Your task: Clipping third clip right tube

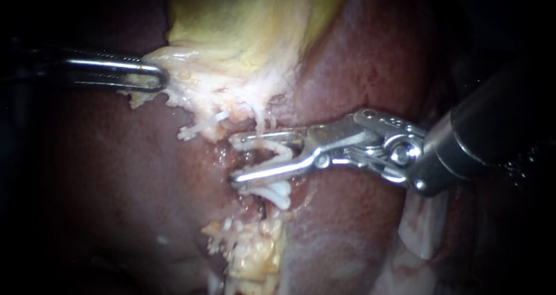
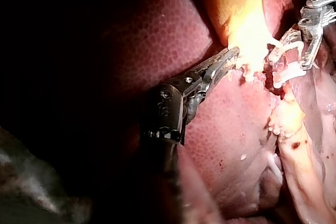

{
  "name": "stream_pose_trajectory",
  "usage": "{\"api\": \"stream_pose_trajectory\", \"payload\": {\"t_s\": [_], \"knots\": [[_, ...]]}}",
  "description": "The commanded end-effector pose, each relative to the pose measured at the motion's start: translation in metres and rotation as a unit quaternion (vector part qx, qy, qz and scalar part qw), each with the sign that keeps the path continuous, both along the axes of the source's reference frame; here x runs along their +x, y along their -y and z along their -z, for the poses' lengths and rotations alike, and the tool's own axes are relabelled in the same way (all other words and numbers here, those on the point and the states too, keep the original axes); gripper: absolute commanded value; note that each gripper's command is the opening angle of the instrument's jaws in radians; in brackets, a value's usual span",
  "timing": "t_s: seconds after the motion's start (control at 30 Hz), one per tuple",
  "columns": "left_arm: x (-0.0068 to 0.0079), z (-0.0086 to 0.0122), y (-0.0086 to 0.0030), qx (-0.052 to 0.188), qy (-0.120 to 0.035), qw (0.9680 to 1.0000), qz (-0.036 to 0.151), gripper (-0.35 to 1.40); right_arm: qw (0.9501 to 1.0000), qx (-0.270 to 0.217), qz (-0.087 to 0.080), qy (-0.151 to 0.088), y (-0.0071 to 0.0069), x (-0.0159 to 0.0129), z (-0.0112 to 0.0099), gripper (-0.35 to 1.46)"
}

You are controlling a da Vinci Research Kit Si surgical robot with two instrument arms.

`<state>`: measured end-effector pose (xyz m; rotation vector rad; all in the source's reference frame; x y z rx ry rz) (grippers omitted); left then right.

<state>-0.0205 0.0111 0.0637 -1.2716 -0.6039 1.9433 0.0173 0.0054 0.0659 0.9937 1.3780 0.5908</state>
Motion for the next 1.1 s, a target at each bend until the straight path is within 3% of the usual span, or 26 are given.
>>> {"api": "stream_pose_trajectory", "payload": {"t_s": [0.03,0.43,0.73,1.1], "knots": [[0.0,0.0,0.0,0.0,0.0,1.0,0.0,-0.35,1.0,0.001,-0.001,-0.001,-0.0002,0.0001,0.0001,0.46],[-0.0001,0.0,0.0,0.0,0.0,1.0,0.0,-0.35,0.9998,0.007,-0.017,-0.001,-0.0021,0.0004,0.0006,0.45],[-0.0001,0.0,0.0,0.0,0.0,1.0,0.0,-0.35,0.9998,0.008,-0.02,0.001,-0.0026,0.0003,0.0005,0.44],[-0.0001,0.0,0.0,0.0,0.0,1.0,0.0,-0.35,0.9998,0.008,-0.019,0.0,-0.0025,-0.0001,0.0005,0.16]]}}
